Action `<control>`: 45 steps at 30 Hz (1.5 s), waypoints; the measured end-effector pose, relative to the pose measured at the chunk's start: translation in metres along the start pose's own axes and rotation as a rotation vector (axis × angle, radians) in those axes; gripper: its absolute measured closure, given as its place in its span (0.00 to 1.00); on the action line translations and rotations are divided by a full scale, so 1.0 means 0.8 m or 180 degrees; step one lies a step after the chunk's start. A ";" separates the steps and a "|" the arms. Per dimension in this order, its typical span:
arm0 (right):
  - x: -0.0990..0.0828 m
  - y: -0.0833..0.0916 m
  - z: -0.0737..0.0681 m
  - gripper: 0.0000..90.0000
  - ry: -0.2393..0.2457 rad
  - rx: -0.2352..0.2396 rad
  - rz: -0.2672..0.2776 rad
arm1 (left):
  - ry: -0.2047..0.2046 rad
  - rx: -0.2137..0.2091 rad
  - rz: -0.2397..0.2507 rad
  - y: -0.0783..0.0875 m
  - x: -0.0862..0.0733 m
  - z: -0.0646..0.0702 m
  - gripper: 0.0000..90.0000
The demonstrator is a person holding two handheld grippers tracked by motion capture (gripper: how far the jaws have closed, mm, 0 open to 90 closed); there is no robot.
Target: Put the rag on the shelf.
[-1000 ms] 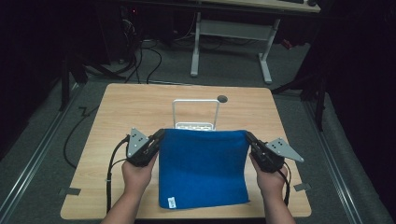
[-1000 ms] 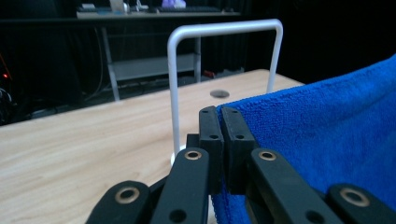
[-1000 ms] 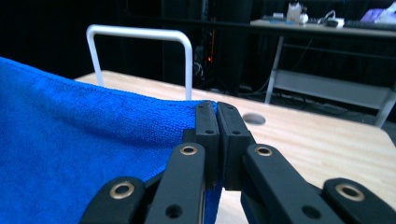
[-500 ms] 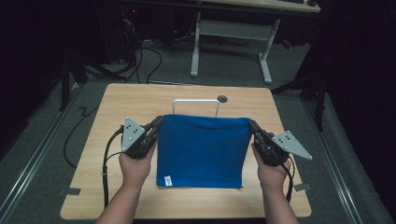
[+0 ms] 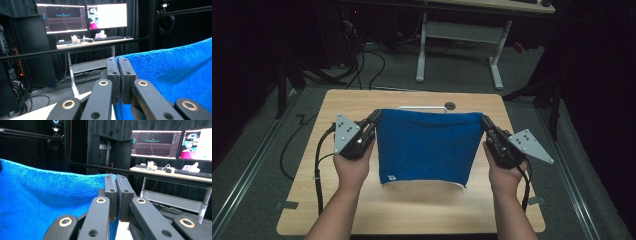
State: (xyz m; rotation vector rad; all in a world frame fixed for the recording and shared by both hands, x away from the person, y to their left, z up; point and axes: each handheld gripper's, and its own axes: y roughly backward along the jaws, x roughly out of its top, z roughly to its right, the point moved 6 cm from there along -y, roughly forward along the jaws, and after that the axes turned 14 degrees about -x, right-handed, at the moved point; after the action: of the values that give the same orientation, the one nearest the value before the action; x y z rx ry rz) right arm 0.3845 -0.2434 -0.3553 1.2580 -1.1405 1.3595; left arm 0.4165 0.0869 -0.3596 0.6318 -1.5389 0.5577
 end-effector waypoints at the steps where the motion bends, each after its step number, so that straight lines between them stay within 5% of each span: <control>1: 0.001 -0.002 0.000 0.99 0.0001 -0.0001 -0.0001 | -0.0005 0.0001 -0.0006 -0.001 0.000 -0.001 0.98; 27: 0.039 -0.101 0.001 0.99 0.0011 -0.0078 -0.0102 | -0.0289 0.0236 -0.0140 -0.061 0.039 -0.082 0.98; 37: 0.042 -0.143 0.003 0.99 0.0106 -0.0173 -0.0181 | -0.0246 0.0335 -0.0297 -0.099 0.032 -0.114 0.98; 45: 0.028 -0.186 0.014 0.99 0.0224 -0.0252 -0.0405 | -0.0266 0.0340 -0.0504 -0.125 0.023 -0.133 0.98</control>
State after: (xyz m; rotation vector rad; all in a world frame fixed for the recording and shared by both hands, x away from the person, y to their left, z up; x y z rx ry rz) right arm 0.5325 -0.2333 -0.3267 1.1962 -1.0380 1.2428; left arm 0.5617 0.0856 -0.3373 0.8604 -1.5282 0.5006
